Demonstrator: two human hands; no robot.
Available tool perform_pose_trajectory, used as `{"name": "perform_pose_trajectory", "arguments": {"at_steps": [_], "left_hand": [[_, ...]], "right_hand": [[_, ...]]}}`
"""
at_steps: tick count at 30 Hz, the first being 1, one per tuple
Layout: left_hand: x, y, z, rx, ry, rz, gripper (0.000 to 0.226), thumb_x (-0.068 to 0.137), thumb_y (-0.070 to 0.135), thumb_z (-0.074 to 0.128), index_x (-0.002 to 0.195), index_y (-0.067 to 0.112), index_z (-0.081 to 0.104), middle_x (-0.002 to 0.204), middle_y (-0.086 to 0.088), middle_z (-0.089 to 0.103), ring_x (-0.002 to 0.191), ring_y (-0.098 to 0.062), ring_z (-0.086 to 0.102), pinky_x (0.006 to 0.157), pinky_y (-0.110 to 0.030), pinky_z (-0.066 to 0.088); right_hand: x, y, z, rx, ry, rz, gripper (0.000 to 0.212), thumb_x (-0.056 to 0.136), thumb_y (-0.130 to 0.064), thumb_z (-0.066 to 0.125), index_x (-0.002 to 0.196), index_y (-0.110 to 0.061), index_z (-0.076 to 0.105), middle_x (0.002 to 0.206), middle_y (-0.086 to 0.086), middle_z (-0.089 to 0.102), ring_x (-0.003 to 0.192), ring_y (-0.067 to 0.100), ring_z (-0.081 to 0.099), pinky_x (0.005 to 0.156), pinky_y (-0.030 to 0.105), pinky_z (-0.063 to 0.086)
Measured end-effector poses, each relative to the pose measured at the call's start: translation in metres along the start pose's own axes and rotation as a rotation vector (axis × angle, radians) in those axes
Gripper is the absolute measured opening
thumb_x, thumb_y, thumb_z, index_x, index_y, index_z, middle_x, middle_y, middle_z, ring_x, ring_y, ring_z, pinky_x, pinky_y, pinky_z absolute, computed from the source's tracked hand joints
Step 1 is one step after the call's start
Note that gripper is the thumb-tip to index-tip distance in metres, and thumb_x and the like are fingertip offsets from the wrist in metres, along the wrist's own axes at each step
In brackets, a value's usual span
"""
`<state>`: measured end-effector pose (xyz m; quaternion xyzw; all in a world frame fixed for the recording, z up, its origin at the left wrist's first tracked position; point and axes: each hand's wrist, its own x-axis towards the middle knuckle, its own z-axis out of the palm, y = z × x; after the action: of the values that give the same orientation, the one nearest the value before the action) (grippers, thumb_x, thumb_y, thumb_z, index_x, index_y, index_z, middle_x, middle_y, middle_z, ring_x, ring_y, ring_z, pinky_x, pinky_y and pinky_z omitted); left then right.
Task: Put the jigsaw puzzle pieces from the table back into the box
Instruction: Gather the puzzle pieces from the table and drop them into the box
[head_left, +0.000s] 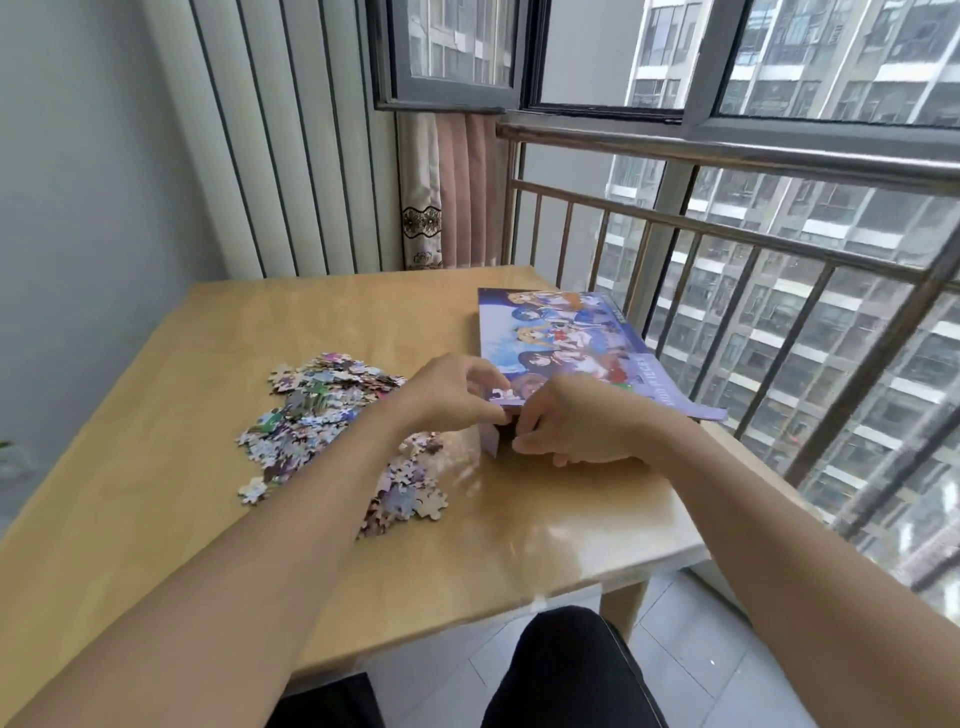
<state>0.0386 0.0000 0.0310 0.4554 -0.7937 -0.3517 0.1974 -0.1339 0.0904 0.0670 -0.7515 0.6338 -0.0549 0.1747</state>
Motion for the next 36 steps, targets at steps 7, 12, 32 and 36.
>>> {"name": "perform_pose_trajectory", "arguments": {"at_steps": [7,12,32,36], "left_hand": [[-0.038,-0.065,-0.063,-0.022,0.256,-0.081,0.022,0.089,0.025,0.074,0.110,0.024,0.070,0.108,0.008,0.070,0.101,-0.010,0.067,0.078,-0.028,0.055],[-0.066,-0.125,-0.074,0.110,0.572,-0.175,0.033,0.090,0.043,0.070,0.117,0.024,0.068,0.128,0.002,0.064,0.119,-0.017,0.058,0.097,-0.030,0.044],[-0.076,-0.180,-0.053,0.094,0.527,-0.080,0.061,0.081,0.049,0.077,0.136,0.033,0.057,0.143,0.012,0.051,0.129,-0.003,0.045,0.103,-0.021,0.032],[-0.076,-0.181,-0.052,0.079,0.538,-0.035,0.055,0.081,0.048,0.078,0.131,0.035,0.060,0.138,0.016,0.055,0.127,-0.001,0.048,0.106,-0.023,0.036]], "right_hand": [[0.040,-0.070,0.040,-0.029,-0.074,-0.034,0.075,0.064,-0.037,0.094,0.124,-0.011,0.057,0.111,0.006,0.069,0.087,0.022,0.070,0.074,0.035,0.058],[0.073,-0.084,0.072,-0.183,-0.204,0.026,0.093,0.060,-0.050,0.092,0.131,-0.010,0.050,0.124,0.011,0.060,0.109,0.028,0.059,0.084,0.032,0.051],[0.131,-0.065,0.106,0.255,0.152,-0.121,0.055,0.067,-0.037,0.092,0.115,-0.029,0.066,0.099,-0.014,0.056,0.087,0.006,0.056,0.066,0.024,0.042],[0.135,-0.063,0.110,0.293,0.225,-0.172,0.039,0.076,-0.016,0.084,0.111,-0.022,0.068,0.091,-0.022,0.051,0.074,-0.006,0.051,0.052,0.011,0.039]]}}
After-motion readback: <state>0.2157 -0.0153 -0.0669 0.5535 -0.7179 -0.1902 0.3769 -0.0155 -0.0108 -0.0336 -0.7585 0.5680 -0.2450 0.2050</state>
